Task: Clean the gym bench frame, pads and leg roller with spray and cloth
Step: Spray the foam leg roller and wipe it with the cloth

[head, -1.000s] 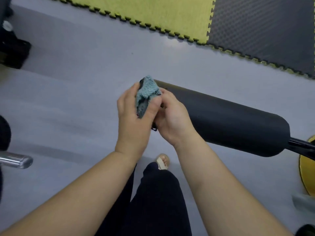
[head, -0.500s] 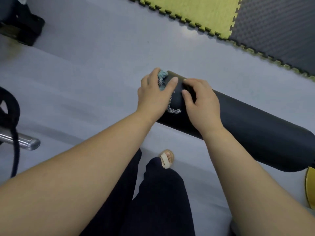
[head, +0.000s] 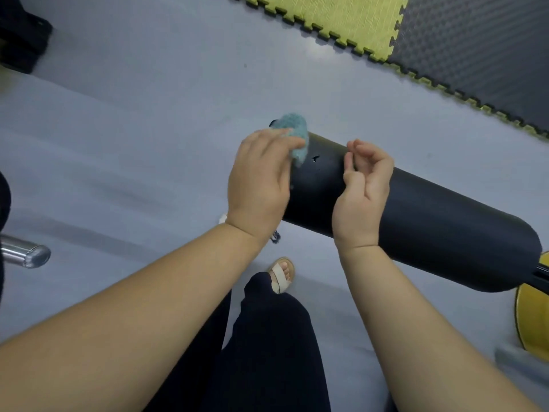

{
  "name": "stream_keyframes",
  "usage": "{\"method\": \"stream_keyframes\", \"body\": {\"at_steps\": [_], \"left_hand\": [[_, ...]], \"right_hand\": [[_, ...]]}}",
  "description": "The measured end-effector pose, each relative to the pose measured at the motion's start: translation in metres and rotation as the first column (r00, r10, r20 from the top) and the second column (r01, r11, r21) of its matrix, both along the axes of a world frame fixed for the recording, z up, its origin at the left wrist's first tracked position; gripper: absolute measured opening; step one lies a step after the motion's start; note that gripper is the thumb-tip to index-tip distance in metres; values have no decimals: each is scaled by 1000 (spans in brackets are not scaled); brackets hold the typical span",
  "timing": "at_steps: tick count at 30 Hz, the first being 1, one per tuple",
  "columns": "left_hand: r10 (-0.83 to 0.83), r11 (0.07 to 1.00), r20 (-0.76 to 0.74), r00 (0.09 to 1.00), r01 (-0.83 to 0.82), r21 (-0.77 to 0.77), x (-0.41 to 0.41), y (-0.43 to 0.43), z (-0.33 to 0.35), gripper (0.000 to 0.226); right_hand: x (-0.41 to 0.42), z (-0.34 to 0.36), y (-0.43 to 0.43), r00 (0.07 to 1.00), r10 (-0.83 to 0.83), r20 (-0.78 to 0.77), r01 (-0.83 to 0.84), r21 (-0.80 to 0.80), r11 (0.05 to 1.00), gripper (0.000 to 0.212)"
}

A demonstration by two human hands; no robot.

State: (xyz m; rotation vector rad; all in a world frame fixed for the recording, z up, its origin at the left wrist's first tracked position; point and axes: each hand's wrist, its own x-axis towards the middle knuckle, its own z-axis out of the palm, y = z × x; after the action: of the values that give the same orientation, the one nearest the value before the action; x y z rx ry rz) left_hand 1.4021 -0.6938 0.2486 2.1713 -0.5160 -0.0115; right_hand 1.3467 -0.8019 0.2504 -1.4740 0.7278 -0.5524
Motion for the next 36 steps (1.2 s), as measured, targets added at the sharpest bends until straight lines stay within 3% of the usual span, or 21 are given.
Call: {"method": "stream_keyframes", "body": {"at_steps": [1,3,5,7,9,10,12,14,16,17,19,21,24,28,31,33,34,36], "left_hand": [[-82,995,76,994,79,54,-2,-8,1,32],[-276,923,169,946,212,320,-9,-25,6,32],[-399,784,79,913,296,546,-5,-39,4,38],[-482,725,93,871,337,601,8,-38,-1,38],[-477,732,183,860,273,624,23,-28,-6,36],[-420,781,236,876,217,585,28,-21,-11,35],[-294,871,205,933,174,459,31,-11,-17,35],[-70,950,23,997,60,307,27,-10,-15,36],[185,977,-197,963,-157,146,21,-12,-14,35],[271,962,-314,910,-258,84,17,-14,-12,35],[349,922,-463,815,-388,11,5,-14,-7,36],[374,892,-559,740,-453,-3,2,-10,-8,37],[326,891,-727,604,-453,23,33,-4,-19,33],[125,918,-911,393,-393,-44,69,2,-32,18],[103,913,-937,334,-406,-44,58,12,-53,15],[144,857,-945,292,-514,-28,37,18,-54,17],[147,810,-949,279,-584,-46,26,19,-51,19],[202,799,-899,388,-597,-77,3,16,-35,28]], "right_hand": [[0,3,-2,1000,-8,-5,9,37,999,32],[1,9,-6,999,-19,-34,23,115,993,30],[1,12,-11,998,-21,-65,32,175,984,27],[1,14,-15,996,-15,-89,31,184,983,27],[3,13,-15,991,12,-135,7,139,990,27],[3,12,-14,987,20,-157,0,125,992,27],[2,12,-13,986,14,-169,4,101,995,27],[2,13,-11,982,34,-186,-21,71,997,28],[1,12,-8,965,94,-247,-115,-71,991,30],[1,9,-7,943,138,-302,-213,-232,949,31],[1,-1,-2,866,195,-461,-453,-556,697,40],[2,-10,1,811,171,-560,-568,-681,463,52],[8,-15,-3,756,124,-642,-643,-694,325,59],[10,-18,-4,764,85,-640,-632,-715,300,57],[15,-18,-4,774,62,-630,-619,-732,285,55],[20,-17,-7,766,43,-642,-623,-724,296,55],[23,-17,-8,758,40,-651,-630,-715,302,55],[27,-18,-9,759,44,-649,-629,-715,303,54]]}}
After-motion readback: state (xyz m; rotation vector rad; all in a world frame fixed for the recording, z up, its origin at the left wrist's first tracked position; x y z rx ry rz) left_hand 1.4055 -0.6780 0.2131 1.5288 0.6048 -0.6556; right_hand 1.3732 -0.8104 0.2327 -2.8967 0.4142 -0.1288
